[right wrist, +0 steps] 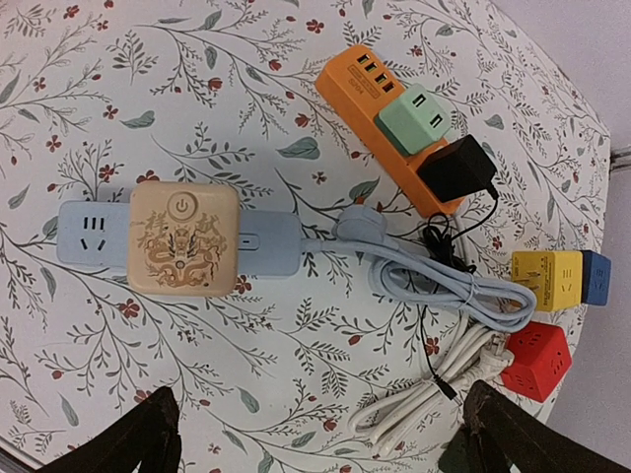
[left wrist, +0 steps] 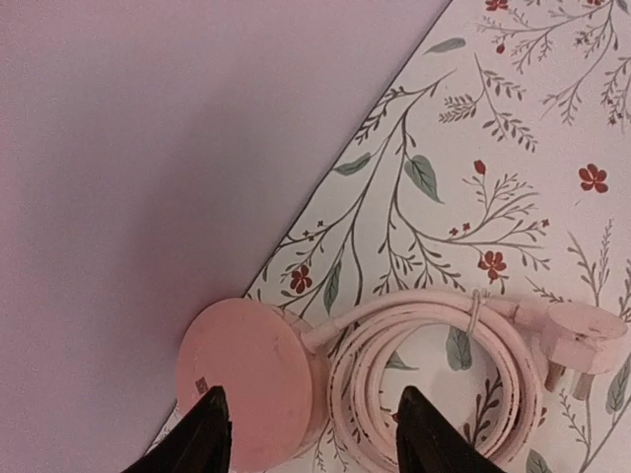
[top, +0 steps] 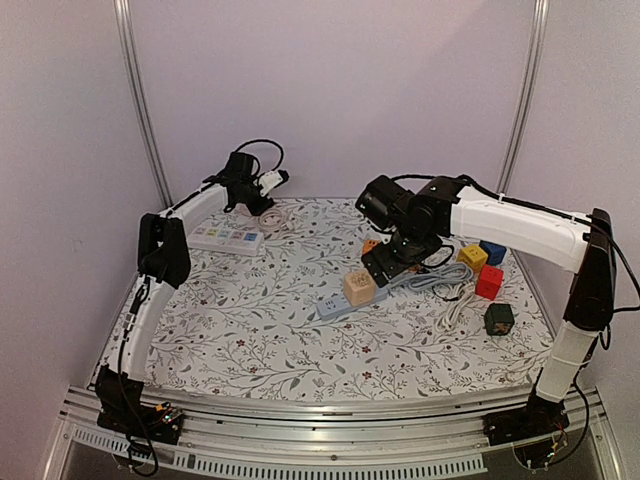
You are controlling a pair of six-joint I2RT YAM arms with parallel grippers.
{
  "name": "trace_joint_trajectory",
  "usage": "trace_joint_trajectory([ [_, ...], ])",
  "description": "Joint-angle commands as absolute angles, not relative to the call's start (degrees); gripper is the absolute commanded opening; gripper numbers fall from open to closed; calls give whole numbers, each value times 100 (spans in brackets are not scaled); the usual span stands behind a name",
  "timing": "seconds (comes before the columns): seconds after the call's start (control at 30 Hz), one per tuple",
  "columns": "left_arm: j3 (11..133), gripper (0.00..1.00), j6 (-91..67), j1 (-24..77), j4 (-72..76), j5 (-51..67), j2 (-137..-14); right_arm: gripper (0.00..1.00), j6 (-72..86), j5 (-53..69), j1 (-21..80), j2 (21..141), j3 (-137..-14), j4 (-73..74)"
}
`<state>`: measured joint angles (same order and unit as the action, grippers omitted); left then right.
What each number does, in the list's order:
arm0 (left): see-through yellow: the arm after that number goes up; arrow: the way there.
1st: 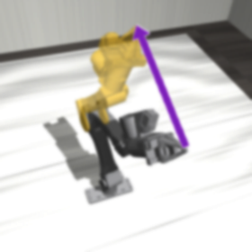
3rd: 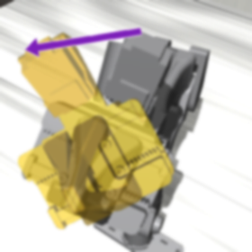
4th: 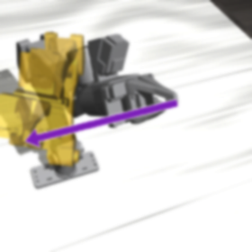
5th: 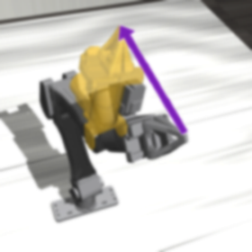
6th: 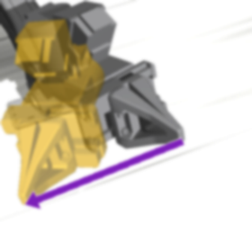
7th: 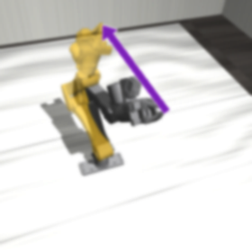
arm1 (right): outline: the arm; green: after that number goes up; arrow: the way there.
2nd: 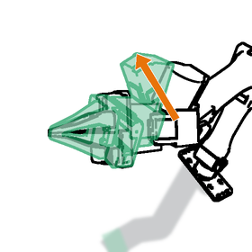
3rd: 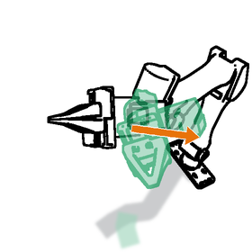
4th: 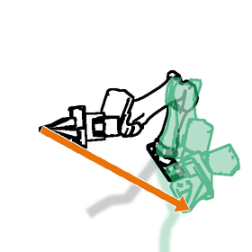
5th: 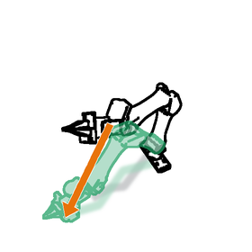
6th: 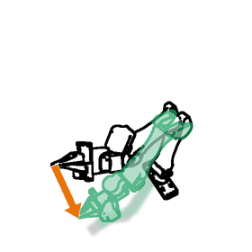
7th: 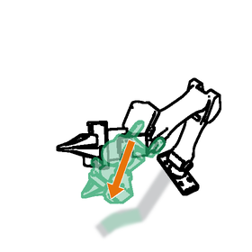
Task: Insert the plug
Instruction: Move the socket to the center of the board.
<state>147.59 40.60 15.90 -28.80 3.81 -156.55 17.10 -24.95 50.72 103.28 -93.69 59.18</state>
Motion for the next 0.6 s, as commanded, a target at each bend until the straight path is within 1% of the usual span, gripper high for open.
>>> trace_joint_trajectory([
  [0.0,14811,57,5367,1766,-2414,-201,-16123,99,1801,-2546,5108,10363,-9480,6094],
  [0.2,14584,56,6200,1788,-3151,-47,-16190,99,1771,-2584,5115,10405,-9538,6174],
  [0.43,14268,54,7068,2040,-5169,981,-15809,99,1656,-2686,5113,10525,-9691,6283],
  [0.57,13764,53,7232,2321,-6009,1493,-15391,99,1635,-2681,5115,10562,-9738,6296],
])
